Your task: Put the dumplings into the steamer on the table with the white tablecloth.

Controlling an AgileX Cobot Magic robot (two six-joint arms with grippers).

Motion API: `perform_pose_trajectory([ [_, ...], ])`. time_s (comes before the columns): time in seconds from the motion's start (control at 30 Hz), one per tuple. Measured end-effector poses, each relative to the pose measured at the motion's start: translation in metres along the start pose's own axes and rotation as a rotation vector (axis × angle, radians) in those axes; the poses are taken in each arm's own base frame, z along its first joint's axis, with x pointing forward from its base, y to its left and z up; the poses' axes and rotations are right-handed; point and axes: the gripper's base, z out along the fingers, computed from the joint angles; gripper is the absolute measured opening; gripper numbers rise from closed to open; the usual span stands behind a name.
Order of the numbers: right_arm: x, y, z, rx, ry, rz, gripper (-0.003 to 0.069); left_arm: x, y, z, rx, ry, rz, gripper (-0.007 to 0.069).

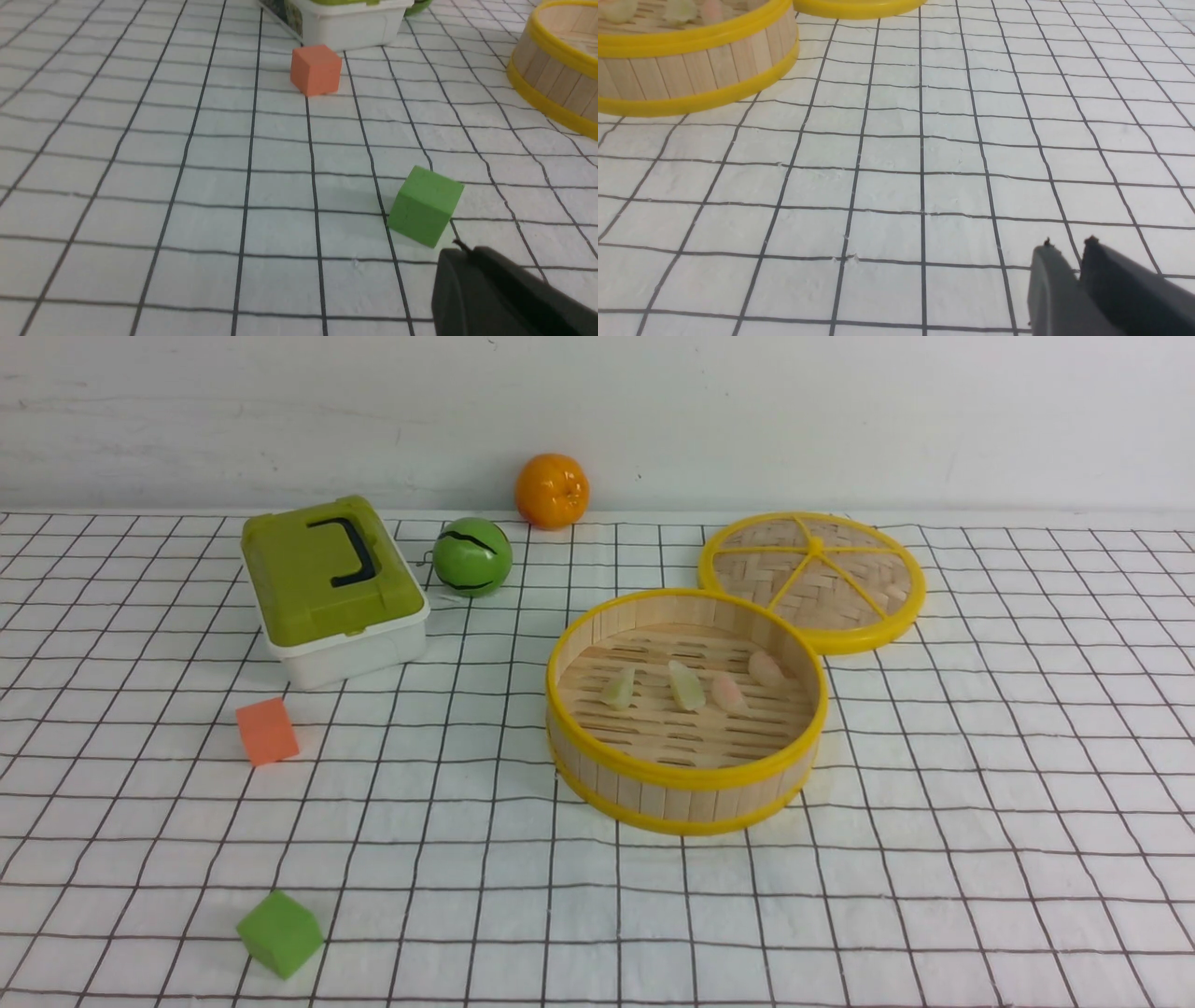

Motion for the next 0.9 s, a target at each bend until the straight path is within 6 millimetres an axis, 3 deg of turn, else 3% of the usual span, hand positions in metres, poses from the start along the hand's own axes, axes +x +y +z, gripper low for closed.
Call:
perform_pose_trajectory([
  [0.9,0.0001,0.0,0.0,0.0,0.001,-0.001,0.0128,0.0019,0.0016,0.0,-0.018,0.021,0.004,-0.0013],
])
